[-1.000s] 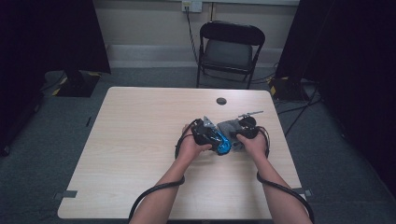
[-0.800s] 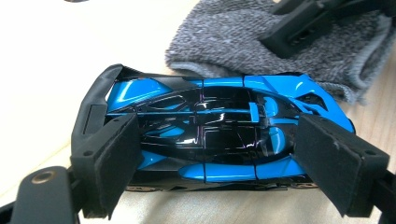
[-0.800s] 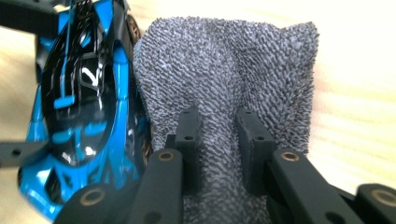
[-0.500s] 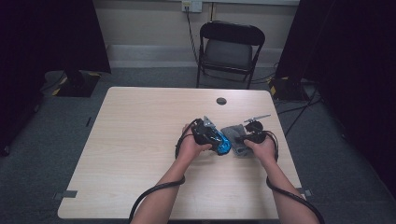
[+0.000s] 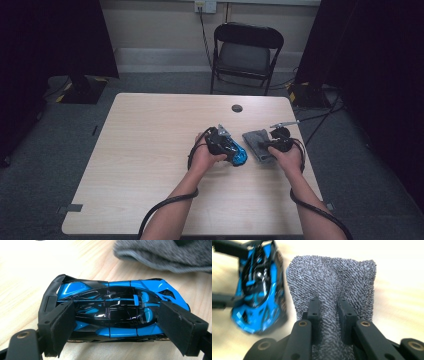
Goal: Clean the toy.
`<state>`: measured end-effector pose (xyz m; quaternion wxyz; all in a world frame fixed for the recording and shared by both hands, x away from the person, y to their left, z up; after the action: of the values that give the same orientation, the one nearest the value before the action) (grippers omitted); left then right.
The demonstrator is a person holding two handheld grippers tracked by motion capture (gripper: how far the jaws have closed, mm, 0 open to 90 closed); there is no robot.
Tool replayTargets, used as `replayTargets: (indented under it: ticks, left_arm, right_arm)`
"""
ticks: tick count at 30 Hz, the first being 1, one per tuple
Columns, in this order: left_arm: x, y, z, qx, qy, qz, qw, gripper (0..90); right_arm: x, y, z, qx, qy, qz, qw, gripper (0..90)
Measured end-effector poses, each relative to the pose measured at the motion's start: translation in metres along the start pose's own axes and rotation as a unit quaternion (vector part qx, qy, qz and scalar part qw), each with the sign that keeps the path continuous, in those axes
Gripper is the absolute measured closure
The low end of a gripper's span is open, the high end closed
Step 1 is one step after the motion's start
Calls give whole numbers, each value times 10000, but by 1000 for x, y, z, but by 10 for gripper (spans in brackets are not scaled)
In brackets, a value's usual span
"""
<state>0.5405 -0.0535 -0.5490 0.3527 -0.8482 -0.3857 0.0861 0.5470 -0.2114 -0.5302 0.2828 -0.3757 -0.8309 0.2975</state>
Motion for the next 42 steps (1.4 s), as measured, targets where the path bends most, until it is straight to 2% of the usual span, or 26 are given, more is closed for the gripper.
replayTargets:
  ticks: [3, 6, 8, 12, 17, 23, 27, 29, 33, 42]
  left_arm:
    - [0, 0, 0, -9, 15, 9, 10000, 147]
    - [0, 0, 0, -18, 21, 13, 10000, 147]
    - [0, 0, 0, -18, 20, 12, 10000, 146]
    - [0, 0, 0, -27, 26, 26, 10000, 146]
    - [0, 0, 0, -38, 19, 22, 10000, 146]
    - [-1, 0, 1, -74, -19, 18, 10000, 143]
    - [0, 0, 0, -71, 0, 14, 10000, 140]
    - [0, 0, 0, -63, 4, 13, 10000, 140]
    - [0, 0, 0, -77, -14, 9, 10000, 135]
    - [0, 0, 0, -44, -10, 17, 10000, 135]
  right_arm:
    - [1, 6, -11, -75, -19, 53, 10000, 756]
    - [3, 16, -20, -17, -136, 58, 9999, 756]
    - [6, 23, -26, 2, -101, -48, 9999, 755]
    - [10, 40, -36, 102, -198, -42, 9997, 754]
    - [17, 60, -39, 279, -295, -42, 9992, 747]
    - [25, 78, -44, 232, -411, -109, 9988, 734]
    - [28, 83, -42, 304, -555, -60, 9980, 733]
    - [28, 84, -41, 247, -525, -77, 9983, 733]
    - [28, 84, -39, 204, -613, -91, 9979, 733]
    - [27, 81, -37, 272, -667, -291, 9970, 733]
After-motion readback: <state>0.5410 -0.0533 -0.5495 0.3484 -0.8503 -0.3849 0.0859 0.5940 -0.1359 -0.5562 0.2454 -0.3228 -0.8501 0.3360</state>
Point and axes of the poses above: each handheld gripper's, and its own axes: y roughly forward along the jaws, z roughly out of its underside, x roughly to its left, the point moved 10 cm from there along y, roughly forward along the jaws, and after that the axes turned 10 degrees about -z, right-handed, at the moved point
